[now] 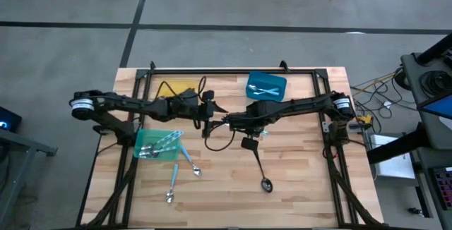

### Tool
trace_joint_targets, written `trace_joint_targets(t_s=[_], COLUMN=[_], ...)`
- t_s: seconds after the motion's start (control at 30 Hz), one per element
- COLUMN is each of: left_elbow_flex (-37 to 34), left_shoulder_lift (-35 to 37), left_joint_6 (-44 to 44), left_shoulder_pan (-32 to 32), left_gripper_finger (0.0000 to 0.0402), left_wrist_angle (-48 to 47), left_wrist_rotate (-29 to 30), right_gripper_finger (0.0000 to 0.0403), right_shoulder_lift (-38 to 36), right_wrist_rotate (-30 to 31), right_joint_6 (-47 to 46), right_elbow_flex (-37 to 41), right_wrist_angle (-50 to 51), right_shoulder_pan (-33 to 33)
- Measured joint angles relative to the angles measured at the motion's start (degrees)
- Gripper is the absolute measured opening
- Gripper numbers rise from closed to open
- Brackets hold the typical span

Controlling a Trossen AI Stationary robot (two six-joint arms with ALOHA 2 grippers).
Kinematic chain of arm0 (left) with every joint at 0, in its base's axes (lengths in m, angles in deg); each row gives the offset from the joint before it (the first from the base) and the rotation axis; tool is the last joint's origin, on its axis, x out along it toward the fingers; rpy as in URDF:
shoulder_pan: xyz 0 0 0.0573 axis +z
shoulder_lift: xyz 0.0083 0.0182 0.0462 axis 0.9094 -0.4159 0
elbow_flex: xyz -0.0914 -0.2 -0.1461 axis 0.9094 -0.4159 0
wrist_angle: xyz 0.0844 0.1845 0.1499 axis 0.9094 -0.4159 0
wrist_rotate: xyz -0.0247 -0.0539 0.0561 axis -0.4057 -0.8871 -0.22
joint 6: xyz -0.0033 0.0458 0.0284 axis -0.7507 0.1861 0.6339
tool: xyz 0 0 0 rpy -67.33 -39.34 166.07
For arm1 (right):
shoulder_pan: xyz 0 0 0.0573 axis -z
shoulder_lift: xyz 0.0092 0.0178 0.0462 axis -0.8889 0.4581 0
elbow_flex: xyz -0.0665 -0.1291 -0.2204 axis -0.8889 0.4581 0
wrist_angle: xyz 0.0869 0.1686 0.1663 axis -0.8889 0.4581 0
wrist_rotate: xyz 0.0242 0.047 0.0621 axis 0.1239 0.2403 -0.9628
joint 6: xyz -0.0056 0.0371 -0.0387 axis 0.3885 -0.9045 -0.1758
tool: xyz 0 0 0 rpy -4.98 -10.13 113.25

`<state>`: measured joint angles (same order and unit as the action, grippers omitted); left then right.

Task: Sort silverware by color (type)
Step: Put the blue patterned spoon into the green bin

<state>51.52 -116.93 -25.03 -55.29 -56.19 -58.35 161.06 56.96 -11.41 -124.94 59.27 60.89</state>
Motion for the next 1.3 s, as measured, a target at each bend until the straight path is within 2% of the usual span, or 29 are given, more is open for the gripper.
trace_joint_targets(t_s=[0.13, 0.3, 0.57, 0.8, 0.9, 1.03, 1.3], left_elbow_flex=[0.2, 3.4, 10.1, 12.9, 13.1, 13.0, 13.1], left_shoulder_lift=[-2.7, -6.5, -13.3, -16.6, -16.7, -16.5, -16.5], left_joint_6=[-0.2, -0.6, 0.4, 1.3, 1.9, 1.9, 1.8], left_shoulder_pan=[-0.3, -1.9, -3.1, -3.0, -3.1, -3.1, -3.0], left_gripper_finger=[0.0173, 0.0173, 0.0173, 0.0169, 0.0158, 0.0137, 0.0072], left_wrist_angle=[3.9, 4.4, -0.9, -3.1, -4.4, -4.4, -4.9], left_wrist_rotate=[-3.9, -4.4, -2.3, -0.2, 2.1, 2.4, 2.5], right_gripper_finger=[0.0027, 0.0027, 0.0027, 0.0026, 0.0026, 0.0026, 0.0026], right_shoulder_lift=[0.0, 0.0, 0.7, 1.0, 1.0, 1.0, 1.0], right_wrist_rotate=[0.0, -1.7, -1.9, -1.9, -1.9, -1.9, -1.9], right_joint_6=[0.5, 1.4, 1.1, 1.1, 1.3, 1.5, 1.9], right_elbow_flex=[-1.1, -1.6, -1.6, -1.5, -1.5, -1.5, -1.5], right_wrist_angle=[-0.2, -0.2, 0.8, 1.3, 1.5, 1.7, 1.1], right_shoulder_pan=[0.1, 0.7, 1.5, 1.4, 1.4, 1.4, 1.4])
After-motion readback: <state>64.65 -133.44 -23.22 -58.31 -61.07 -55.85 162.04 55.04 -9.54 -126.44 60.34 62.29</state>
